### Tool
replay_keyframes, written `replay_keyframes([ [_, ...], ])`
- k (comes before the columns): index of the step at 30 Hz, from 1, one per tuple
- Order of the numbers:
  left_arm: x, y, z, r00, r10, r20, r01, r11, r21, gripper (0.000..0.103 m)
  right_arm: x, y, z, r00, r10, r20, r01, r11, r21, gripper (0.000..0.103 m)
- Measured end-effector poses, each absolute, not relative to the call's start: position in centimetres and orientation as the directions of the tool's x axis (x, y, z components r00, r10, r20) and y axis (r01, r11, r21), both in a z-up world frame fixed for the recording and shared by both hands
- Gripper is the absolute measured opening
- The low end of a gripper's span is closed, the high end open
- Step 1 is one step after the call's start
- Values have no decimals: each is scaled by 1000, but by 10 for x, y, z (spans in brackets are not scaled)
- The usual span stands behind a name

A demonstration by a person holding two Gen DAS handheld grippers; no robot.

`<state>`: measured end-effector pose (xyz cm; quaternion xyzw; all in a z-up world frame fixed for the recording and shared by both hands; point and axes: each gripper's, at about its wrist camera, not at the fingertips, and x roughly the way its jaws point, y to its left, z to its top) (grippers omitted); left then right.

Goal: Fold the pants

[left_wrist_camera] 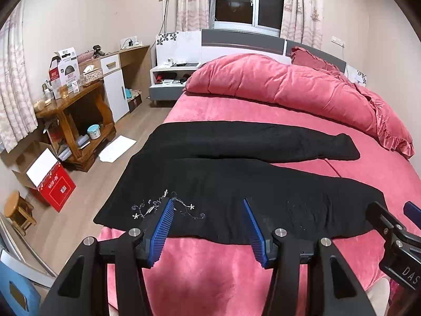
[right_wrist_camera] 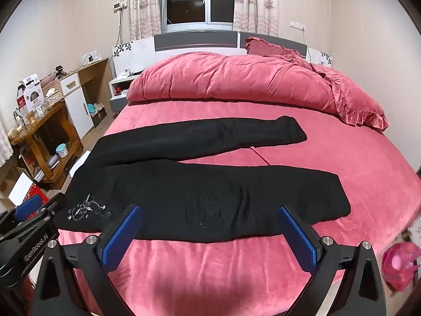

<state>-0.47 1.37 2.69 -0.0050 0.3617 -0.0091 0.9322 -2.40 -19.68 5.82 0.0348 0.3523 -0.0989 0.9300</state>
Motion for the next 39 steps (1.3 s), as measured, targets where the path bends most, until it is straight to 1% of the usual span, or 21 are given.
replay_keyframes([
  [39,-2,16,17,722,-15,-692,11,1000,-9,55,-18,-202,50,703,-140,-697,201,980,6,103],
])
